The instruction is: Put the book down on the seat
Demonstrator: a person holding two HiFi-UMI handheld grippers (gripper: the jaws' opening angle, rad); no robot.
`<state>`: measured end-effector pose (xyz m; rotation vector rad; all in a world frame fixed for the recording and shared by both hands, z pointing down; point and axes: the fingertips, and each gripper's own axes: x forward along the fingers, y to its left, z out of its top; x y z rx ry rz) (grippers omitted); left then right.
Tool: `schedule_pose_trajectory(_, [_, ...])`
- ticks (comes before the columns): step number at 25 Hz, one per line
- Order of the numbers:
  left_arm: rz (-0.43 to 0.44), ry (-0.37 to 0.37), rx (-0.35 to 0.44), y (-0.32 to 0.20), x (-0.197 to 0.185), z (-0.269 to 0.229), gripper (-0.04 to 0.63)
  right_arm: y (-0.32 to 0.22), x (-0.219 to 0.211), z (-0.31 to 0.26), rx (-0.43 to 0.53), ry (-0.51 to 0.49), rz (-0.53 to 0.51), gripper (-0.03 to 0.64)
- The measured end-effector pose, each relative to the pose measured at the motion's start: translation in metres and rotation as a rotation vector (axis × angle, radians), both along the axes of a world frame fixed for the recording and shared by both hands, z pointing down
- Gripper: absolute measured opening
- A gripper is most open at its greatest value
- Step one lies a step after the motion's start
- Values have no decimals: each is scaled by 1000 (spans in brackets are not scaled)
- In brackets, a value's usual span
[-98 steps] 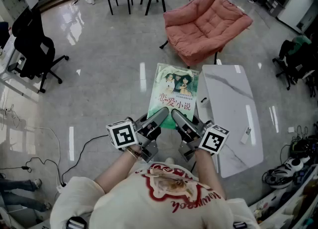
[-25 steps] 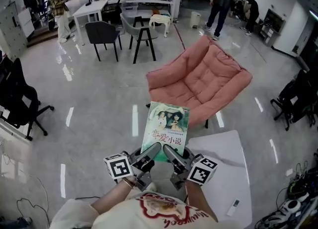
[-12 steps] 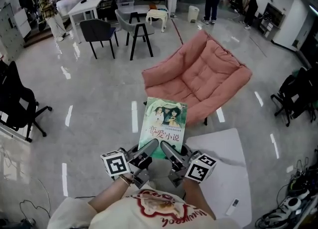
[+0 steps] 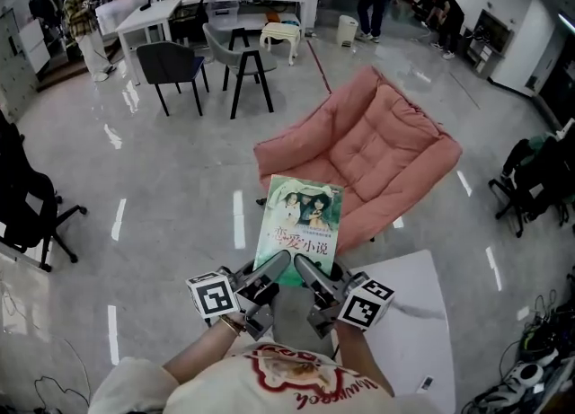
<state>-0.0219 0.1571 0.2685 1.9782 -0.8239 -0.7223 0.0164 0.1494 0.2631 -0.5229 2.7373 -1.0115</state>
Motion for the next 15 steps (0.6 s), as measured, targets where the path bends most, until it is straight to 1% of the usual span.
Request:
schedule_pose_trajectory(6, [60, 2, 11, -76, -13, 12, 83, -73, -13, 12, 13, -3, 63, 130])
schedule_pose_trajectory(10, [94, -6, 8, -140, -25, 0, 83, -137, -25, 1, 11, -12, 94, 130])
schedule_pose_trajectory(15, [127, -17, 18, -206, -43, -8, 83, -201, -42, -7, 16, -23, 132, 130])
